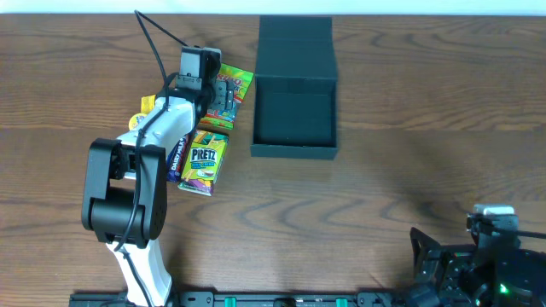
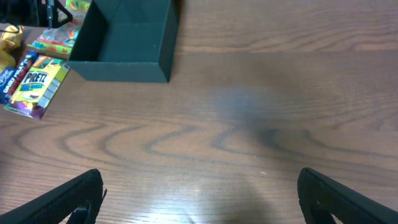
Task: Pack container
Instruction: 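Grasp the Haribo bag with the left gripper and lift it, then carry the Haribo bag right and lower it into the black box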
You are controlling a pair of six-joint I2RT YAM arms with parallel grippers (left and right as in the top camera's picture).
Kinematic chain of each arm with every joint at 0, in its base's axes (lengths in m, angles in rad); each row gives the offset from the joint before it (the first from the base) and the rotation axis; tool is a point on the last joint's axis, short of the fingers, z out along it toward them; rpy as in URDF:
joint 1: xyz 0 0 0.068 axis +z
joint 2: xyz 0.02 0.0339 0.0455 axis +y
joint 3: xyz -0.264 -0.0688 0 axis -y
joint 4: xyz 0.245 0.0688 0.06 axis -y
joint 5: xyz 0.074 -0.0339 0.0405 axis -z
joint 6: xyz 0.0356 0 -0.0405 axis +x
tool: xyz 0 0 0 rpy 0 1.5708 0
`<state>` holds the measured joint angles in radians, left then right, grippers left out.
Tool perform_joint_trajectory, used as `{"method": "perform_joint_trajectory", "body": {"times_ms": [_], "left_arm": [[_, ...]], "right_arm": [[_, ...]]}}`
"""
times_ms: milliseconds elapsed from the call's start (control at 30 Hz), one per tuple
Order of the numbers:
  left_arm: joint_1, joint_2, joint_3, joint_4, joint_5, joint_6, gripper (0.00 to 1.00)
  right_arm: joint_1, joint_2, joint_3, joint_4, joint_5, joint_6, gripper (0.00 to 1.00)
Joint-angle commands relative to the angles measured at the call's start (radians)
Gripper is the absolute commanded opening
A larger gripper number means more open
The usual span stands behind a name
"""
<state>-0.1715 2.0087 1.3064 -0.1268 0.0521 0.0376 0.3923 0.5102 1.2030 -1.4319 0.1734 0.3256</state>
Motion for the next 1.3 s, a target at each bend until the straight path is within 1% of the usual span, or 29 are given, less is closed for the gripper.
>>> {"method": "perform_joint_trajectory", "body": {"times_ms": [0, 200, 267, 300, 467, 533, 600, 633, 733, 867, 1033, 1167, 1267], "left_arm": [[0.005, 0.017, 0.011, -0.013, -0.01, 0.031, 0.84], [0.004, 0.098, 0.011, -0.008, -0.007, 0.031, 0.81], [0.004, 0.124, 0.011, -0.011, -0.007, 0.031, 0.77], [0.004, 0.134, 0.011, -0.013, -0.007, 0.03, 0.73], [0.004, 0.169, 0.011, -0.034, -0.007, 0.03, 0.38], [0.004, 0.171, 0.011, -0.05, -0.007, 0.031, 0.26], [0.003, 0.171, 0.011, -0.06, -0.007, 0.03, 0.11], [0.003, 0.171, 0.011, -0.061, -0.007, 0.03, 0.06], [0.003, 0.167, 0.02, -0.065, -0.007, 0.029, 0.05], [0.003, 0.141, 0.081, -0.117, -0.011, 0.029, 0.06], [0.0, 0.089, 0.227, -0.216, -0.063, 0.008, 0.06], [-0.008, 0.05, 0.338, -0.29, -0.071, 0.006, 0.06], [-0.026, 0.026, 0.398, -0.343, -0.077, -0.045, 0.06]], "right_arm": [[0.006, 0.0, 0.006, -0.001, 0.01, 0.01, 0.99], [0.006, 0.0, 0.006, -0.001, 0.01, 0.01, 0.99], [0.006, 0.0, 0.006, -0.001, 0.01, 0.01, 0.99], [0.006, 0.0, 0.006, -0.001, 0.01, 0.01, 0.99], [0.006, 0.0, 0.006, -0.001, 0.01, 0.01, 0.99], [0.006, 0.0, 0.006, -0.001, 0.01, 0.01, 0.99], [0.006, 0.0, 0.006, -0.001, 0.01, 0.01, 0.99], [0.006, 0.0, 0.006, -0.001, 0.01, 0.01, 0.99], [0.006, 0.0, 0.006, -0.001, 0.01, 0.01, 0.99], [0.006, 0.0, 0.006, -0.001, 0.01, 0.01, 0.99], [0.006, 0.0, 0.006, -0.001, 0.01, 0.01, 0.99], [0.006, 0.0, 0.006, -0.001, 0.01, 0.01, 0.99], [0.006, 0.0, 0.006, -0.001, 0.01, 0.01, 0.99]]}}
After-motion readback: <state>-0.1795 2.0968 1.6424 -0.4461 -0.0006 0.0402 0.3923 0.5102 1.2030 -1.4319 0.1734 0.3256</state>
